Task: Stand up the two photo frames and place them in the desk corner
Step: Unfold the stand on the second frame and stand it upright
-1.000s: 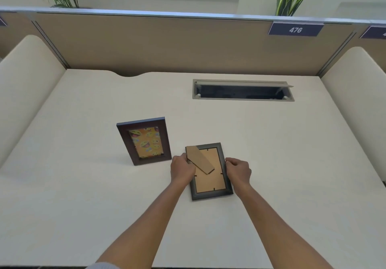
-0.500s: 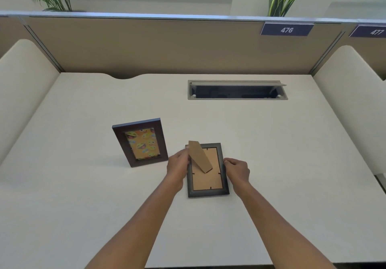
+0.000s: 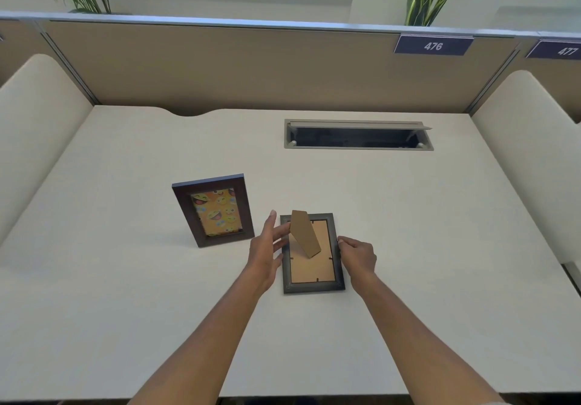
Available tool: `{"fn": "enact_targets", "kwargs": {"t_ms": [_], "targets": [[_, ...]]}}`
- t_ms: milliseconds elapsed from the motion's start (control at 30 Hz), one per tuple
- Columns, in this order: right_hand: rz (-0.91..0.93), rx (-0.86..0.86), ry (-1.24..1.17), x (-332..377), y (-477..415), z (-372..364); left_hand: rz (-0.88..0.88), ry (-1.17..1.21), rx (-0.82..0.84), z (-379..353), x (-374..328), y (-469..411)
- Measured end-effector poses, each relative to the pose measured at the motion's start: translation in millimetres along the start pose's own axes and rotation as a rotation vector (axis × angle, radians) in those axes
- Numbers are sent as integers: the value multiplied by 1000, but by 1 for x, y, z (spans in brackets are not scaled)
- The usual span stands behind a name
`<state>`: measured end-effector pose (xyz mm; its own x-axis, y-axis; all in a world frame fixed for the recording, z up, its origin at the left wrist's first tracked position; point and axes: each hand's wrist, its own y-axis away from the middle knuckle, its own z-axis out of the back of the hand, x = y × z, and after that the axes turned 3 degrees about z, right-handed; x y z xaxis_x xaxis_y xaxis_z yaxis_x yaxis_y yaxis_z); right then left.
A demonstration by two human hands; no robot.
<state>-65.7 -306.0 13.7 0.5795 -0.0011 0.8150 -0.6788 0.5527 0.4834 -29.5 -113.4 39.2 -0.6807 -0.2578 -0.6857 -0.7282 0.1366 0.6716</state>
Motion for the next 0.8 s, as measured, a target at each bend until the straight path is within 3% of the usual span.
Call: {"fn": "enact_targets", "kwargs": {"t_ms": [300,433,533,800], "targets": [[30,-15,58,-6,1,1,72,123,-56,17,14,-10],[47,-4,120,-4,4,1,85,-217,-203,19,30,-7],[49,-6,158,0,9,-2,51,-433,-206,13,34,-3],[-26,-29,166,8,9,-6,104,-375,-256,9,31,-7]]}}
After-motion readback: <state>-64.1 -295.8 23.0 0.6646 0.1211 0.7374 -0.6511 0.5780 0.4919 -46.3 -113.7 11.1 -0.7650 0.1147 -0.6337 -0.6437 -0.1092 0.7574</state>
